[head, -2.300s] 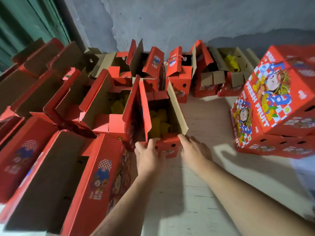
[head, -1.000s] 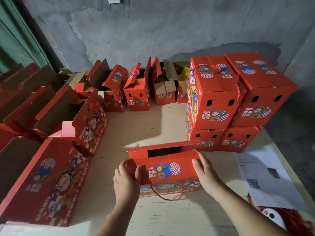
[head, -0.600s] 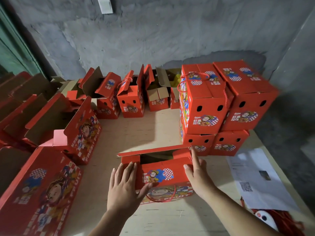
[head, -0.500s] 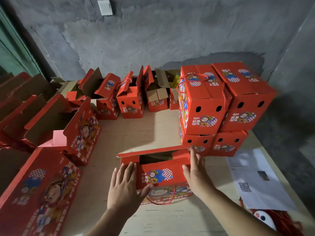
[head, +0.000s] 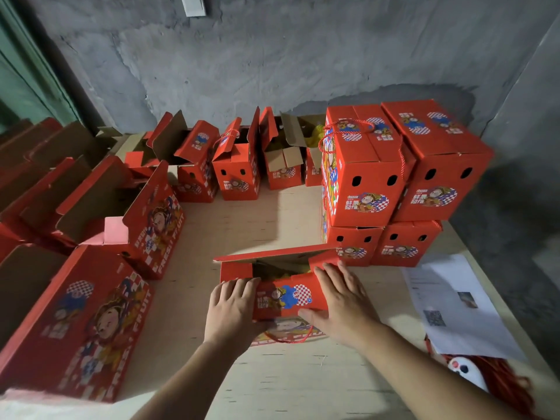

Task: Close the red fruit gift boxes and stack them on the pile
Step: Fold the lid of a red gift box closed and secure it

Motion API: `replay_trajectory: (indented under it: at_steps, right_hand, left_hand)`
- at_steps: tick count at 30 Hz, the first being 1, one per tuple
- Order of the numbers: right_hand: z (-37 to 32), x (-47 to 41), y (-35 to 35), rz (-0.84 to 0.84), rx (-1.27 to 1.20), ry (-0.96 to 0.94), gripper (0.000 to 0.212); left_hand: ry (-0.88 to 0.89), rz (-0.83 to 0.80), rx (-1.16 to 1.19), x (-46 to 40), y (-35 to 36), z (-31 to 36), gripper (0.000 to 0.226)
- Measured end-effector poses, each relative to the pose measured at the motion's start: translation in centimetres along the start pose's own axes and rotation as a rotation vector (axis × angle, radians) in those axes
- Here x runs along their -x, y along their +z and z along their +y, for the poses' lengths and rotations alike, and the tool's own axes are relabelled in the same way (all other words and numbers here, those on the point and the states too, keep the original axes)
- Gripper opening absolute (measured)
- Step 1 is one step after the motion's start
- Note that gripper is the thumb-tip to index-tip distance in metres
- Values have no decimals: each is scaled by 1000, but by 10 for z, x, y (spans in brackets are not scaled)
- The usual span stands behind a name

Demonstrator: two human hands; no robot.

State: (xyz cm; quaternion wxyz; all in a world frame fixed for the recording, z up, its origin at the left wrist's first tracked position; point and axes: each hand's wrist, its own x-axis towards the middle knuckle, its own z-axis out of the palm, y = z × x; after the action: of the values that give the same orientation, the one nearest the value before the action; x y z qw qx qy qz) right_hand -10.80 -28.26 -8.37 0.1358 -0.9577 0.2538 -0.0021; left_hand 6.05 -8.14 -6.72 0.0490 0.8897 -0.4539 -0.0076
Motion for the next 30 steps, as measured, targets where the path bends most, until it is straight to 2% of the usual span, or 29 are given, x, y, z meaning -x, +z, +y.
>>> replay_trajectory:
  at_steps: [4, 6, 9, 11, 14, 16, 18, 20, 21, 22, 23, 25, 26, 27, 28, 30]
  right_hand:
    - [-3, 8, -1, 54, -47, -8, 110]
    - [-5, 7, -1, 63, -72, 11, 105]
    - [-9, 0, -8, -29, -73, 43, 106]
    - [-13, -4, -14, -42, -213, 98, 110]
    - [-15, -5, -21, 259, -655, 178, 102]
    - [-14, -8, -28, 427, -803, 178, 91]
    - [-9, -16, -38, 501, -751, 78, 74]
    - [-4, -26, -48, 496, -589, -32, 52]
    - [-6, -28, -52, 453, -526, -57, 59]
    - [-7, -28, -52, 407, -497, -64, 67]
    - [-9, -28, -51, 365, -469, -43, 64]
    - [-6, -28, -41, 330, -373, -42, 41]
    - [-4, -29, -36, 294, -290, -62, 38]
    - [-4, -32, -35, 228, -210, -75, 47]
    - [-2, -37, -35, 152, -153, -74, 60]
    - [2, -50, -41, 31, -112, -13, 78]
  left_hand:
    - [58, 190, 13, 4, 9, -6, 95]
    - [57, 154, 22, 2, 12, -9, 96]
    - [16, -9, -29, -8, 9, -11, 107]
    - [-10, -47, -64, -10, 9, -9, 116]
    - [-39, 168, 137, 5, 10, -5, 113]
    - [-125, 313, 354, 16, 10, -2, 99]
    - [-218, 495, 528, 14, 1, 0, 83]
    - [-269, 636, 648, -2, -19, -2, 65]
    - [-250, 651, 649, -13, -30, -6, 58]
    - [-208, 613, 598, -25, -40, -11, 54]
    - [-153, 517, 522, -36, -47, -17, 54]
    - [-45, 186, 409, -50, -51, -25, 59]
    - [-15, 15, 357, -52, -49, -26, 60]
    - [1, -109, 280, -50, -42, -26, 60]
    - [3, -158, 197, -48, -34, -25, 62]
    - [-24, -98, 122, -48, -28, -26, 67]
